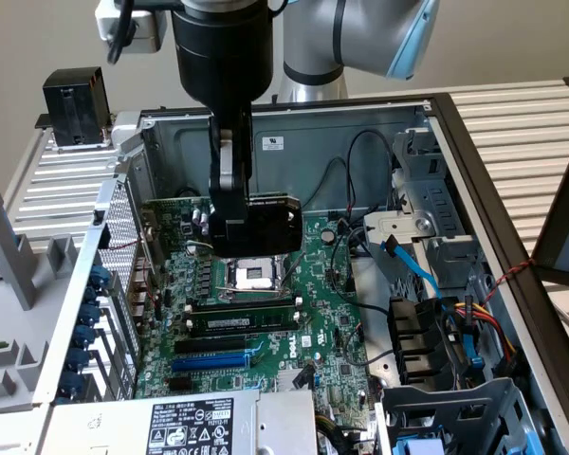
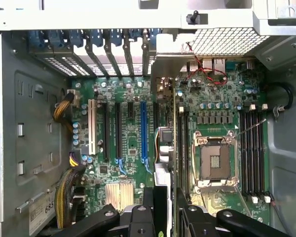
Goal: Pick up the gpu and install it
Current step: 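Insert the gpu into the slot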
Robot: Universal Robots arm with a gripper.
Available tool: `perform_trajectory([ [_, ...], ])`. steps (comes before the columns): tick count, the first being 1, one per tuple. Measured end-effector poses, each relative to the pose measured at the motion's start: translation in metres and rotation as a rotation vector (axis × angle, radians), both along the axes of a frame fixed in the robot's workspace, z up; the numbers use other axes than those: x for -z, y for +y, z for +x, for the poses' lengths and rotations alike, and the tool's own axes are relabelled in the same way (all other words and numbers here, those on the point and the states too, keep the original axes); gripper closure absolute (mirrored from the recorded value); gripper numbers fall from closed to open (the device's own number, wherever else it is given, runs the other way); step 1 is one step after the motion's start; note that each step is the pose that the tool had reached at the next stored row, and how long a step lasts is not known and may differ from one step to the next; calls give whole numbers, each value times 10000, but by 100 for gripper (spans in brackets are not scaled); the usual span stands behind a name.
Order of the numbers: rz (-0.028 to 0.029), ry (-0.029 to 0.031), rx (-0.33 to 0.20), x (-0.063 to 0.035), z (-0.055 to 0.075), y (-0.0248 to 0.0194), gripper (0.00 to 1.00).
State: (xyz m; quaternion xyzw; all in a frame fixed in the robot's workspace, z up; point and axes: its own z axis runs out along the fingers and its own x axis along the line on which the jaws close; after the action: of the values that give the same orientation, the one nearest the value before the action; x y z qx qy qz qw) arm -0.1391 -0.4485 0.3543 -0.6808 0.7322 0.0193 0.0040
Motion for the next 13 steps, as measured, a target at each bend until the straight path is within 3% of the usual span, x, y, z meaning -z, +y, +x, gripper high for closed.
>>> perform_trajectory([
  [6, -14, 0, 0, 2, 0, 0, 73],
  [10, -360, 10, 0, 18, 0, 29, 73],
  [11, -403, 10, -1, 25, 0, 49, 73],
  [13, -424, 10, -1, 48, -5, 84, 73],
])
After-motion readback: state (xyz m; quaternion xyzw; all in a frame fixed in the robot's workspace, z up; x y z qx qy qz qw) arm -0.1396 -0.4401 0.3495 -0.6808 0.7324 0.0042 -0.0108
